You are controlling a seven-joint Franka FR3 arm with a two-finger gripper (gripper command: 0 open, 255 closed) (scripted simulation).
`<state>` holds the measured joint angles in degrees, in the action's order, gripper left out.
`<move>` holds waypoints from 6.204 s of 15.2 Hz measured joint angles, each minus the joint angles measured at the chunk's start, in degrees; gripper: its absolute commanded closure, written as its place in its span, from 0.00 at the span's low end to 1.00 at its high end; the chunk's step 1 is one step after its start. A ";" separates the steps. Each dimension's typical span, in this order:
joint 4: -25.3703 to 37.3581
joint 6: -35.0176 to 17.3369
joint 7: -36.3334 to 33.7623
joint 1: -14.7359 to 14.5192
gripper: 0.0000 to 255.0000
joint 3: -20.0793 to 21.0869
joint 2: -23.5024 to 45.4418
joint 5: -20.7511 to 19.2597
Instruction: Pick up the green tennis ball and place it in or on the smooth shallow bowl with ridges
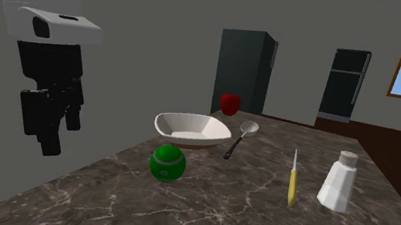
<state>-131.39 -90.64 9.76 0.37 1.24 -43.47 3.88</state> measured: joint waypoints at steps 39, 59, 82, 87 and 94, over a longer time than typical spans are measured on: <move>25.85 0.68 -2.95 0.29 1.00 -4.93 36.04 12.39; 43.51 14.63 -6.38 0.44 1.00 -5.43 39.41 13.01; 65.28 14.12 -28.18 -10.80 1.00 4.29 55.14 14.05; 58.02 9.31 -26.99 -11.01 1.00 4.31 52.78 13.99; 50.07 3.73 -25.22 -11.05 1.00 4.26 50.67 14.02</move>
<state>-81.32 -86.91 -15.46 -10.68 5.50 7.20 17.89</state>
